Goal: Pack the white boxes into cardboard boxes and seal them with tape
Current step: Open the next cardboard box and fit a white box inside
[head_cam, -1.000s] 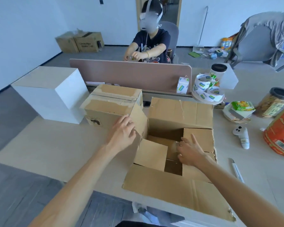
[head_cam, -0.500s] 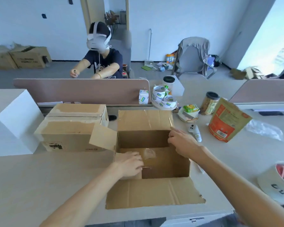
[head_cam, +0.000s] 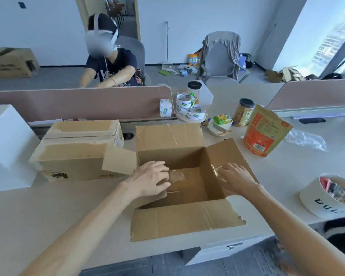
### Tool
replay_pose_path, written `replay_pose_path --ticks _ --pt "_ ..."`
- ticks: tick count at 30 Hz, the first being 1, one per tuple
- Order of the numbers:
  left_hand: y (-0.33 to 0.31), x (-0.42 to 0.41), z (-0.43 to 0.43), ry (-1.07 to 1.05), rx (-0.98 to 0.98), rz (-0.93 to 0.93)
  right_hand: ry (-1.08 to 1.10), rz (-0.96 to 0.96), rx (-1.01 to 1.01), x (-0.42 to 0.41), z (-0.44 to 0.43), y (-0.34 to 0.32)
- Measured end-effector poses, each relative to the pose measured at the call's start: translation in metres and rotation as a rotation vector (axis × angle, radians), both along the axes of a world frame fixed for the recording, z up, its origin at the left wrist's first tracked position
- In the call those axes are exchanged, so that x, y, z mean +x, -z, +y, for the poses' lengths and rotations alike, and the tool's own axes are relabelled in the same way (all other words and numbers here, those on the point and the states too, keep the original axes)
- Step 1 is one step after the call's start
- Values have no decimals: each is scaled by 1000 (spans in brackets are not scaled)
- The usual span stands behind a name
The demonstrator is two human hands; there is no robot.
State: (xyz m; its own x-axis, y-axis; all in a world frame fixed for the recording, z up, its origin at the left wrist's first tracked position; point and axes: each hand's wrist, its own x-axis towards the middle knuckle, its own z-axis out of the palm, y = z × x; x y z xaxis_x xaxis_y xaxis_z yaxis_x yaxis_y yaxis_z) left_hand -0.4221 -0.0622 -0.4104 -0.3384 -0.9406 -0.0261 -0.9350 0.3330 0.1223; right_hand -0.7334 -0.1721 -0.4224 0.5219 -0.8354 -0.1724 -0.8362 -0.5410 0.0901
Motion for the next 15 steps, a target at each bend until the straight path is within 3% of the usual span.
replay_pose_path --ticks 7,15 --pt "-19 48 59 -208 -258 130 -80 -46 16 39 9 29" --pt "18 74 85 -538 -270 -77 -4 -63 31 35 10 43"
